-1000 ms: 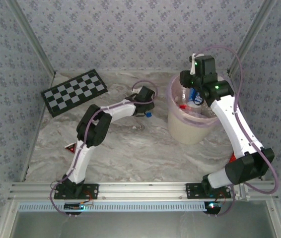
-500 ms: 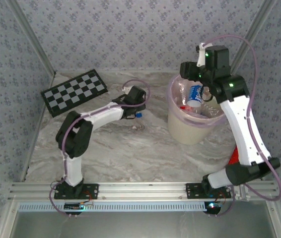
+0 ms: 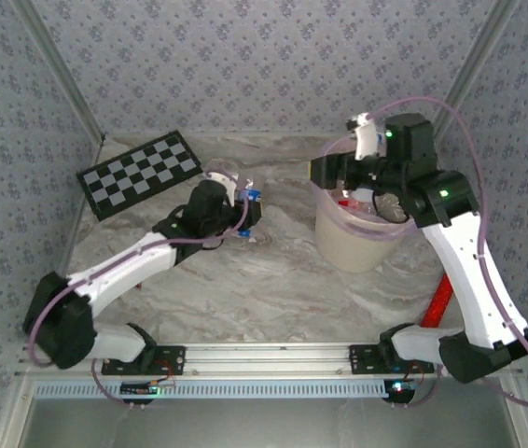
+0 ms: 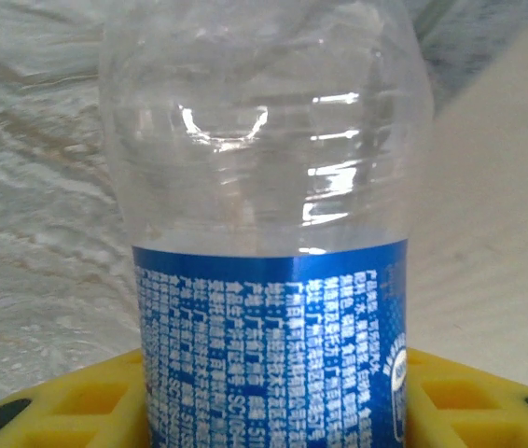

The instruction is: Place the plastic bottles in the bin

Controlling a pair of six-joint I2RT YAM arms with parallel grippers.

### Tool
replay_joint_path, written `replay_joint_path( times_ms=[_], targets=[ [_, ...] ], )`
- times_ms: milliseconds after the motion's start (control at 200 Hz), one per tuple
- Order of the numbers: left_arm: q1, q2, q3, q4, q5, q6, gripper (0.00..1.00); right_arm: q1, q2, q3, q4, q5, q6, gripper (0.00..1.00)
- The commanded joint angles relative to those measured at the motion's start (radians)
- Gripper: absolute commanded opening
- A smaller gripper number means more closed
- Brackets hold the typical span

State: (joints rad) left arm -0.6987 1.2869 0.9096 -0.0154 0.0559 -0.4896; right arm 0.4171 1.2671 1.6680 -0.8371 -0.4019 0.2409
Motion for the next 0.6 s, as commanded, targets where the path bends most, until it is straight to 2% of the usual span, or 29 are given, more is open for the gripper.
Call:
replay_joint_path(
  times_ms=[0, 120, 235, 455, 595],
  targets=[
    [-0.005, -0.135, -0.067, 0.106, 0.146, 0.058, 0.28, 0.057, 0.017, -0.033, 0.049, -0.065, 0.032, 0.79],
    [-0.007, -0.246, -0.136, 0.173, 0.179, 0.029, 0.28, 0.108, 0.032, -0.087, 0.143, -0.098, 0.069, 0.85],
    [-0.006, -0.289, -0.164, 0.250, 0.234, -0.002, 0.28, 0.161, 0.062, -0.115, 0.189, -0.136, 0.079, 0.92],
    [-0.008, -0.273, -0.179, 0.424, 0.292, -0.084, 0.26, 0.193, 0.064, -0.194, 0.326, -0.188, 0.150, 0.97],
    [-0.023, -0.232, -0.181, 0.522, 0.333, -0.108, 0.26, 0.192, 0.079, -0.205, 0.362, -0.168, 0.167, 0.97]
  ],
)
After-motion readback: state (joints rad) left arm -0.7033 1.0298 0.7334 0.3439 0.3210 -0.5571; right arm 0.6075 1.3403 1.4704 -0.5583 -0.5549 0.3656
